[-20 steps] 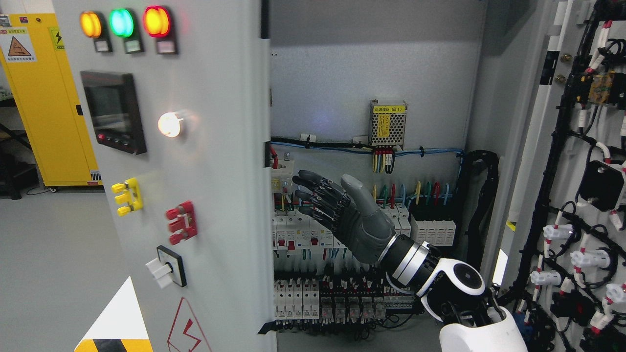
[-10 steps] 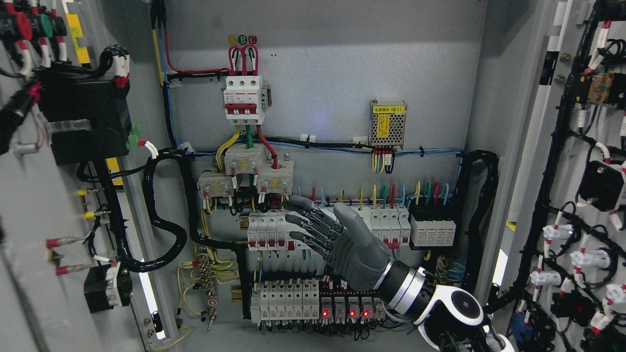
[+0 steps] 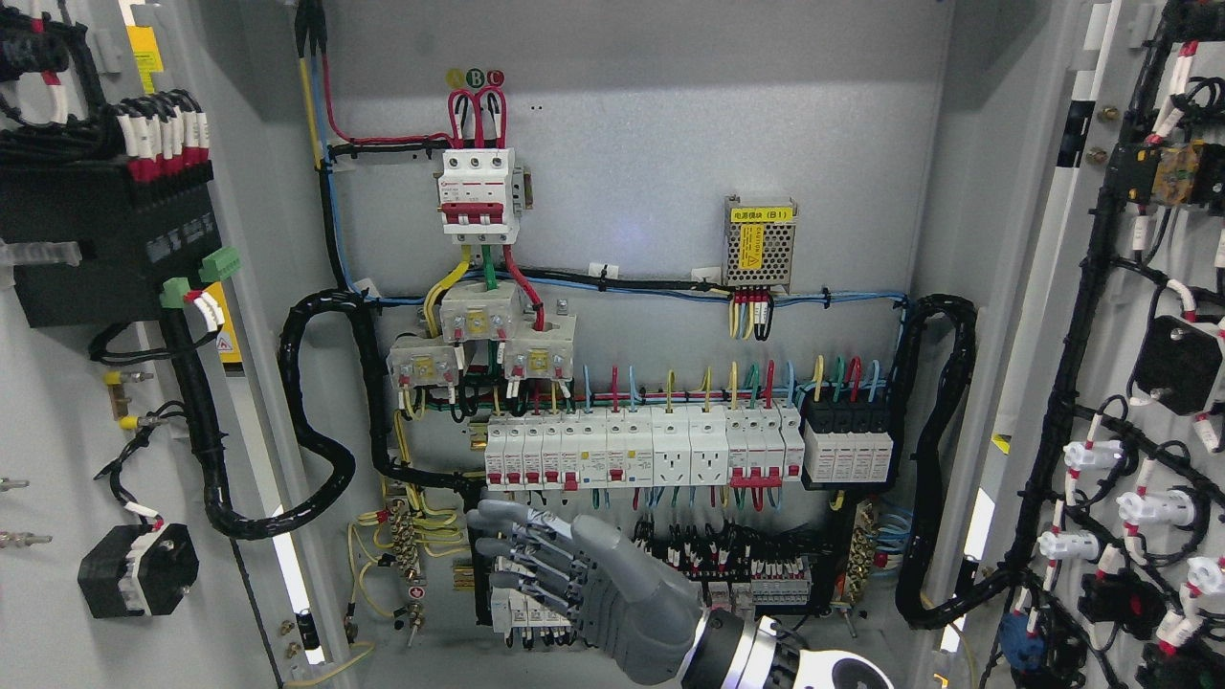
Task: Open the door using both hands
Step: 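Withdraw the right hand down away from the open cabinet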
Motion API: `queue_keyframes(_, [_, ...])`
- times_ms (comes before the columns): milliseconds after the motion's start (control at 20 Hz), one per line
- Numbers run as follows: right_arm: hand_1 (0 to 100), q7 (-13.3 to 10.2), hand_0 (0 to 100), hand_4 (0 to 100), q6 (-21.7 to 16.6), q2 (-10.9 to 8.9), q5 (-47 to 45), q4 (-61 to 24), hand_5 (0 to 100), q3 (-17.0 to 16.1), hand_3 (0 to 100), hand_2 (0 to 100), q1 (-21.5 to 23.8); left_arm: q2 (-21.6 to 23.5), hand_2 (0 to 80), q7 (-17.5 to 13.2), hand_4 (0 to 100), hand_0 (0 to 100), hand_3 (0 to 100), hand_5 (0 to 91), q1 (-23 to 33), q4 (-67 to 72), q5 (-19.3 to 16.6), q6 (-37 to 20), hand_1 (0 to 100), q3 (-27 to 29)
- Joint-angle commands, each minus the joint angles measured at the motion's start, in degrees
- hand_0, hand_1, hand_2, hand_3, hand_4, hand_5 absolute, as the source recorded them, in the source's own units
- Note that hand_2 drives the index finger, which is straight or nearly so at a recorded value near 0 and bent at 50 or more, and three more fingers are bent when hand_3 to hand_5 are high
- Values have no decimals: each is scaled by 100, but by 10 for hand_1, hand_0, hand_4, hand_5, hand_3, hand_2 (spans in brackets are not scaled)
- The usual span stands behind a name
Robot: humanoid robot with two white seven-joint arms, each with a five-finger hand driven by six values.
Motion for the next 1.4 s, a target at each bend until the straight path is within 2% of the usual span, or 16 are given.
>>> queue_keyframes(0, [65,-27,214,0,7,-35,19,-409,0,1040,0,0,201,44,0,1,0,322,0,0,0,-114,1,0,114,2])
queue_keyframes(200, [65,-18,214,0,-2,70,37,-443,0,1084,0,0,219,44,0,1,0,322,0,0,0,-114,1,0,114,2])
queue_keyframes(400, [65,-18,214,0,-2,114,37,-444,0,1295,0,0,210,44,0,-7,0,322,0,0,0,-114,1,-9,114,2])
queue_keyframes(651, [65,-18,214,0,7,378,54,-418,0,1488,0,0,184,44,0,-7,0,322,0,0,0,-114,1,-9,114,2])
queue_keyframes(851, [65,-9,214,0,15,571,265,-321,0,1497,0,0,158,44,0,-7,0,322,0,0,0,-114,1,-9,114,2])
queue_keyframes(1001, [64,-18,214,0,15,694,335,-260,0,1708,0,0,149,44,0,-7,0,323,0,0,0,-114,1,-9,114,2])
queue_keyframes(1151, [64,-18,214,0,15,843,686,-145,0,1752,0,0,149,44,0,-7,0,323,0,0,0,-114,1,-9,113,-7])
queue_keyframes(1251, [63,-27,214,0,15,844,757,-127,0,1953,0,0,149,44,0,-7,0,323,0,0,0,-114,1,-9,113,-7])
queue_keyframes(1352, [64,-36,214,0,15,844,757,-101,0,1998,0,0,149,44,0,-7,0,323,0,0,0,-114,1,-9,113,-7])
